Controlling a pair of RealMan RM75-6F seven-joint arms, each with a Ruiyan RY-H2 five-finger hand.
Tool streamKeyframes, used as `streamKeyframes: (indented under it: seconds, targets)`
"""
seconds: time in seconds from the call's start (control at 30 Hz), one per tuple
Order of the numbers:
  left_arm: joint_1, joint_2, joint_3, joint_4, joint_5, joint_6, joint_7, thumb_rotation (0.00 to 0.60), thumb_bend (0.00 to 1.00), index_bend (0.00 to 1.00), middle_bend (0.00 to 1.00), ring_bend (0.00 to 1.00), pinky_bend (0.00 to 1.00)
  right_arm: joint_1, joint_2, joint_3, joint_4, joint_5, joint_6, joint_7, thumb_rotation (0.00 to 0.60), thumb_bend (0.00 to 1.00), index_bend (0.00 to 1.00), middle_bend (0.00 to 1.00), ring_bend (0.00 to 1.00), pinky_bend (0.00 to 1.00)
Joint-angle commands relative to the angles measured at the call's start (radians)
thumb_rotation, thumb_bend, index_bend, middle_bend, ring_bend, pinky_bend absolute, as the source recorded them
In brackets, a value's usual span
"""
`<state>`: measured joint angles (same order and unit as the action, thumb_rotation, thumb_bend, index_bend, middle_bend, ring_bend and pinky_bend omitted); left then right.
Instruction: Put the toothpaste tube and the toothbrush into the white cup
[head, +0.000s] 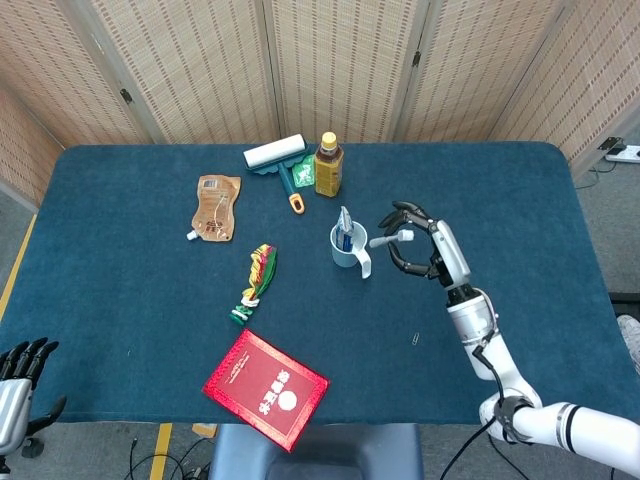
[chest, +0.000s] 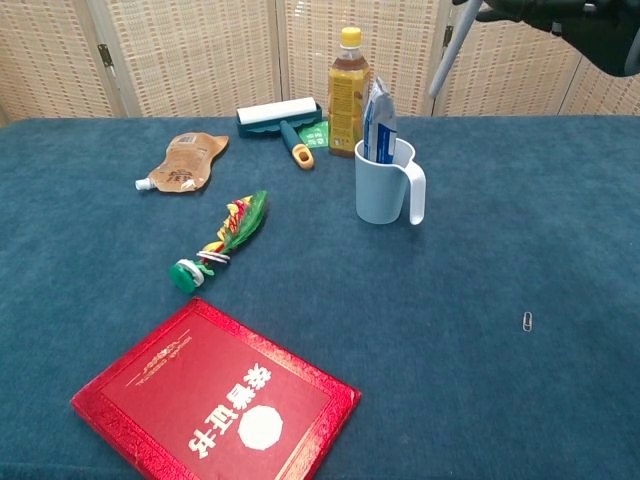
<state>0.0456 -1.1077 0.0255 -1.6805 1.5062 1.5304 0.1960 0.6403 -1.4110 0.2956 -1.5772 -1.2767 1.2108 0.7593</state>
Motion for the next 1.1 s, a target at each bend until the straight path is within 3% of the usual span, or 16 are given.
streamKeyframes:
  seconds: [0.03, 0.2, 0.47, 0.9, 1.03, 1.1]
  targets:
    - [-0.001, 0.001, -0.001, -0.003, 0.000, 0.000, 0.003, 0.600, 0.33, 0.17, 0.15, 0.10, 0.15, 0.012, -0.012, 0.047, 0.062, 0.091, -0.084, 0.025, 0.600, 0.38, 0.70, 0.41, 0.18, 0.18]
    - [-0.004, 0.002, -0.002, -0.009, 0.003, 0.001, 0.009, 0.600, 0.33, 0.17, 0.15, 0.10, 0.15, 0.040, -0.057, 0.081, 0.131, 0.170, -0.182, 0.046, 0.600, 0.38, 0.70, 0.41, 0.18, 0.18]
    - [-0.005, 0.005, -0.001, -0.016, 0.000, -0.001, 0.018, 0.600, 0.33, 0.17, 0.15, 0.10, 0.15, 0.090, -0.140, 0.111, 0.223, 0.198, -0.280, 0.056, 0.600, 0.37, 0.70, 0.40, 0.18, 0.18]
    - [0.004, 0.007, 0.003, -0.006, -0.009, 0.004, 0.007, 0.600, 0.33, 0.17, 0.15, 0.10, 0.15, 0.122, -0.245, 0.139, 0.330, 0.203, -0.333, 0.062, 0.600, 0.33, 0.70, 0.37, 0.18, 0.18]
    - [0.005, 0.006, 0.002, -0.001, -0.010, 0.004, 0.002, 0.600, 0.33, 0.17, 0.15, 0.10, 0.15, 0.116, -0.254, 0.129, 0.347, 0.188, -0.346, 0.065, 0.600, 0.31, 0.54, 0.31, 0.16, 0.18]
    - [0.004, 0.006, 0.002, 0.000, -0.010, 0.003, -0.001, 0.600, 0.33, 0.17, 0.15, 0.10, 0.15, 0.113, -0.250, 0.123, 0.350, 0.177, -0.362, 0.071, 0.600, 0.30, 0.37, 0.26, 0.13, 0.15]
